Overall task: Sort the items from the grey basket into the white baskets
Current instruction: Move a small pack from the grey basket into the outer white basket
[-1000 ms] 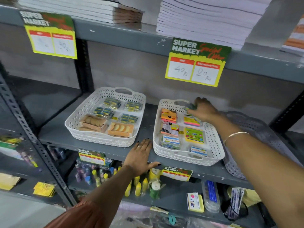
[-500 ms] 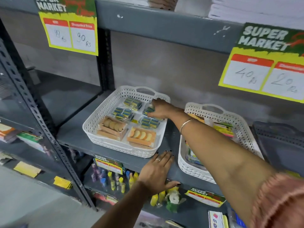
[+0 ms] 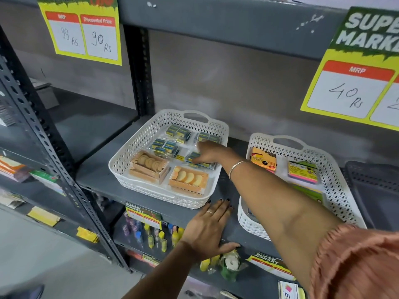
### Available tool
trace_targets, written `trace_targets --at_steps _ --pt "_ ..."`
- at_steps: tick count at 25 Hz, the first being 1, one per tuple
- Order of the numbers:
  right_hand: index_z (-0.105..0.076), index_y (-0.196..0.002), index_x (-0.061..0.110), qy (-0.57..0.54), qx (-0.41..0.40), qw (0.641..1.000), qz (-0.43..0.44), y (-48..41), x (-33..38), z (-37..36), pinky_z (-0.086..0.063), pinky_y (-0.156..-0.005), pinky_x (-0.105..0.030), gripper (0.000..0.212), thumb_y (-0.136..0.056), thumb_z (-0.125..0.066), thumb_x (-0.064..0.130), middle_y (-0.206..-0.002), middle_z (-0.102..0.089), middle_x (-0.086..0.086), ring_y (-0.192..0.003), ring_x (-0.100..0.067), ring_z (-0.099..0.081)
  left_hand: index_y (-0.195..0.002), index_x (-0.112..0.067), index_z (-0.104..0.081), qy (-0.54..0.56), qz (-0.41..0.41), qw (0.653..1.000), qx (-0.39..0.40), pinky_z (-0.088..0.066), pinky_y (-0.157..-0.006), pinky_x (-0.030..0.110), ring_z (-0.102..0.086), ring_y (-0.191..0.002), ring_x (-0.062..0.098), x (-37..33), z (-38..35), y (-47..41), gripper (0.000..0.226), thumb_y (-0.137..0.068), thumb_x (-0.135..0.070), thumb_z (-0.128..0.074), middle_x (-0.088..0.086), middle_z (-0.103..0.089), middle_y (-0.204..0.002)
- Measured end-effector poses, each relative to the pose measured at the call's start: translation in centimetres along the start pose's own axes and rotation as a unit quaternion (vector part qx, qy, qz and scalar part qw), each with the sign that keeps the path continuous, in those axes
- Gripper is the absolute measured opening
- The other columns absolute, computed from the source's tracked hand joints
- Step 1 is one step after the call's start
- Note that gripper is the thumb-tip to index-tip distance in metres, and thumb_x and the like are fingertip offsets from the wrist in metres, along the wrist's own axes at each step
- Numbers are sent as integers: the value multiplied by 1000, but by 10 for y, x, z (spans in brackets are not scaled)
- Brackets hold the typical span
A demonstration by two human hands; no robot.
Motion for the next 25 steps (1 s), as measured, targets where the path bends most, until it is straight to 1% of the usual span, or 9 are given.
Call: trace_targets --at_steps 3,6,9,13,15,17,20,22,25 --pt "-57 -116 3 2 -4 1000 -1 -1 -3 -3 -44 -69 -28 53 -83 -63 45 -116 -65 -16 -84 -25 -58 -127 -13 -49 -18 -4 1000 -14 -44 -99 35 -50 -122 17 0 1 0 81 -80 -73 -22 5 -56 -133" --pt "-52 -126 2 4 -13 1000 1 4 -3 0 -49 -86 -32 64 -84 -61 49 -128 -59 -17 -105 -29 -59 -128 -13 -49 -29 -8 999 -13 -43 -99 36 -50 -123 18 -1 1 0 81 -76 -73 -32 5 -55 -133" --pt "-46 -134 6 -25 -104 994 5 23 -14 19 -44 -99 -37 63 -88 -58 47 -138 -51 -16 -125 -31 -50 -128 -12 -49 -40 -7 999 -9 -42 -99 38 -50 -122 19 -3 2 0 82 -76 -73 -32 6 -55 -133" --pt "-51 -128 9 -55 -238 969 -41 85 -62 46 -44 -96 -36 44 -92 -53 34 -131 -53 -14 -125 -30 -49 -125 -10 -51 -39 -6 999 -1 -45 -96 38 -55 -118 20 -3 6 -1 82 -80 -72 -25 8 -58 -129" --pt "-54 -125 9 -73 -267 956 -96 126 -103 48 -46 -94 -37 39 -92 -52 29 -128 -57 -13 -122 -29 -53 -123 -8 -54 -37 -6 999 5 -41 -99 34 -57 -114 23 -3 8 0 82 -82 -71 -18 11 -61 -125" --pt "-57 -121 5 -53 -280 944 -168 172 -152 46 -47 -91 -38 34 -92 -50 23 -125 -59 -17 -119 -33 -55 -122 -5 -53 -32 -6 999 15 -29 -100 35 -57 -114 26 -6 8 0 85 -83 -71 -15 14 -61 -125" --pt "-56 -122 0 -21 -270 902 -337 238 -228 27 -47 -95 -42 33 -90 -50 7 -126 -58 -22 -120 -37 -55 -125 -4 -50 -28 4 999 34 -25 -100 35 -54 -117 28 -5 4 1 88 -83 -72 -15 16 -57 -128" --pt "-53 -128 -1 -32 -210 869 -447 280 -270 1 -44 -101 -46 37 -92 -45 2 -135 -53 -23 -127 -38 -50 -129 -6 -48 -24 7 999 38 -29 -102 38 -52 -119 28 -4 4 1 90 -81 -73 -14 14 -55 -131" --pt "-38 -142 3 -17 -88 843 -530 331 -303 -42 -37 -109 -49 48 -94 -45 8 -149 -36 -21 -138 -39 -35 -130 -6 -47 -23 15 999 41 -39 -101 43 -51 -121 28 -3 5 1 92 -80 -74 -13 14 -53 -133"
Point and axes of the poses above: each hand's wrist, its own y-axis away from the middle knuckle, its own z-axis out of the back of the hand, x = y × z, the point moved 3 cm from there along -y, towards the middle knuckle
